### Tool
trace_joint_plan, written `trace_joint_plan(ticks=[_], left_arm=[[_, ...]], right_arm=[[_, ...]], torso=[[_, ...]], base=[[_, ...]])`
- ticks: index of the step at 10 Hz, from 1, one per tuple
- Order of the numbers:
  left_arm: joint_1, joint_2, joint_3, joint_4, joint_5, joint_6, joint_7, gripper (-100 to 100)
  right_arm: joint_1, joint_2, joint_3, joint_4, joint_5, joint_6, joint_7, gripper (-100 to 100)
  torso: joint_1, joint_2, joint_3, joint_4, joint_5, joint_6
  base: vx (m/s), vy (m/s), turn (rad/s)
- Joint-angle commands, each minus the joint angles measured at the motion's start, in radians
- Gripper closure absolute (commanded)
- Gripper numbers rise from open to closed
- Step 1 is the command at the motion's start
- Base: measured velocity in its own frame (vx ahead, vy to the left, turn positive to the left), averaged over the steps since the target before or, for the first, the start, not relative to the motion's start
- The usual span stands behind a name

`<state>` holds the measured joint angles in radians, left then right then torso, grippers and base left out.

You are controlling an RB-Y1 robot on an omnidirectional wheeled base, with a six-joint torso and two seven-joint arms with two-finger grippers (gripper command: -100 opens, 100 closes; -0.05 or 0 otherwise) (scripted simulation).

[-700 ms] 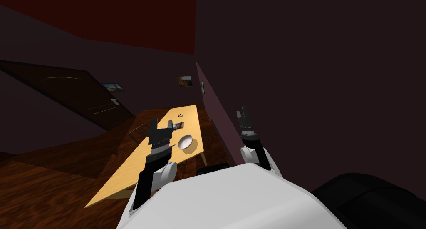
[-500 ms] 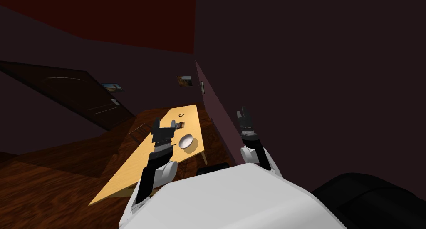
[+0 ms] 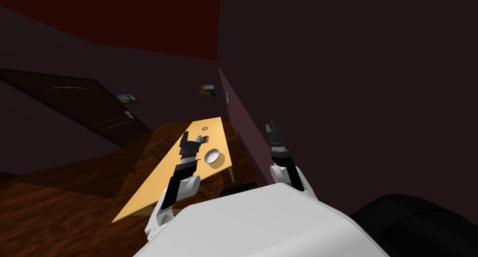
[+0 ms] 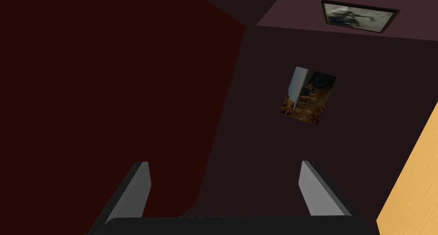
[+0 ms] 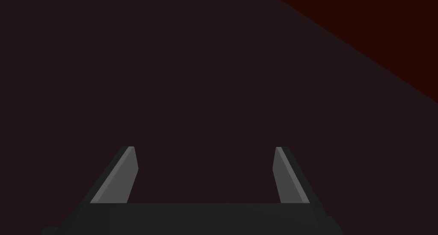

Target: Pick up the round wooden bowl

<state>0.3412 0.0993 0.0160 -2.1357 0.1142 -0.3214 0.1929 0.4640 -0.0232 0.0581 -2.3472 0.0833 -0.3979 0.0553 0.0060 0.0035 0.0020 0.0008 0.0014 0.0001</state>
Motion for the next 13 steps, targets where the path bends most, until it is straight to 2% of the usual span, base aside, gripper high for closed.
trace_joint_plan(ticks=[1, 3, 4, 6, 7, 9, 10, 11, 12, 13], left_arm=[[-0.032, 0.008, 0.003, 0.047, 0.004, 0.042, 0.014, -100], [-0.083, 0.017, 0.008, 0.111, 0.011, 0.094, 0.031, -100], [-0.083, 0.017, 0.008, 0.114, 0.011, 0.098, 0.031, -100], [-0.136, 0.025, 0.012, 0.183, 0.021, 0.156, 0.051, -100], [-0.136, 0.025, 0.012, 0.187, 0.021, 0.163, 0.051, -100], [-0.19, 0.031, 0.015, 0.253, 0.032, 0.226, 0.072, -100], [-0.19, 0.031, 0.015, 0.264, 0.032, 0.236, 0.072, -100], [-0.218, 0.034, 0.015, 0.301, 0.039, 0.275, 0.083, -100], [-0.218, 0.034, 0.015, 0.303, 0.039, 0.275, 0.083, -100], [-0.246, 0.038, 0.015, 0.342, 0.046, 0.315, 0.094, -100]], right_arm=[[0.0, 0.0, 0.0, 0.0, 0.0, 0.0, 0.0, 0], [0.0, 0.0, 0.0, 0.0, 0.0, 0.0, 0.0, 0], [0.0, 0.0, 0.0, 0.0, 0.0, 0.0, 0.0, 0], [0.0, 0.0, 0.0, 0.0, 0.0, 0.0, 0.0, 0], [0.0, 0.0, 0.0, 0.0, 0.0, 0.0, 0.0, 0], [0.0, 0.0, 0.0, 0.0, 0.0, 0.0, 0.0, 0], [0.0, 0.0, 0.0, 0.0, 0.0, 0.0, 0.0, 0], [0.0, 0.0, 0.0, 0.0, 0.0, 0.0, 0.0, 0], [0.0, 0.0, 0.0, 0.0, 0.0, 0.0, 0.0, 0], [0.0, 0.0, 0.0, 0.0, 0.0, 0.0, 0.0, 0]], torso=[[0.0, 0.0, 0.0, 0.0, 0.0, 0.0], [0.001, 0.0, 0.0, 0.0, 0.0, 0.0], [0.001, 0.0, 0.0, 0.0, 0.0, 0.0], [-0.003, -0.001, -0.001, 0.0, 0.0, 0.0], [-0.002, -0.001, -0.001, 0.0, 0.0, 0.0], [-0.002, -0.002, -0.001, 0.0, -0.001, 0.0], [-0.001, -0.001, -0.001, 0.0, 0.0, 0.0], [-0.002, -0.002, -0.001, 0.0, 0.0, 0.0], [-0.003, -0.002, -0.001, 0.0, -0.001, 0.0], [-0.004, -0.002, -0.001, 0.0, -0.001, 0.0]], base=[[-0.066, 0.079, -0.038], [-0.062, 0.097, -0.039], [-0.037, 0.056, -0.019], [-0.041, 0.054, -0.035], [-0.035, 0.057, -0.028], [-0.043, 0.065, -0.048], [-0.037, 0.058, -0.029], [-0.03, 0.044, -0.038], [-0.028, 0.033, -0.021], [-0.03, 0.042, -0.04]])
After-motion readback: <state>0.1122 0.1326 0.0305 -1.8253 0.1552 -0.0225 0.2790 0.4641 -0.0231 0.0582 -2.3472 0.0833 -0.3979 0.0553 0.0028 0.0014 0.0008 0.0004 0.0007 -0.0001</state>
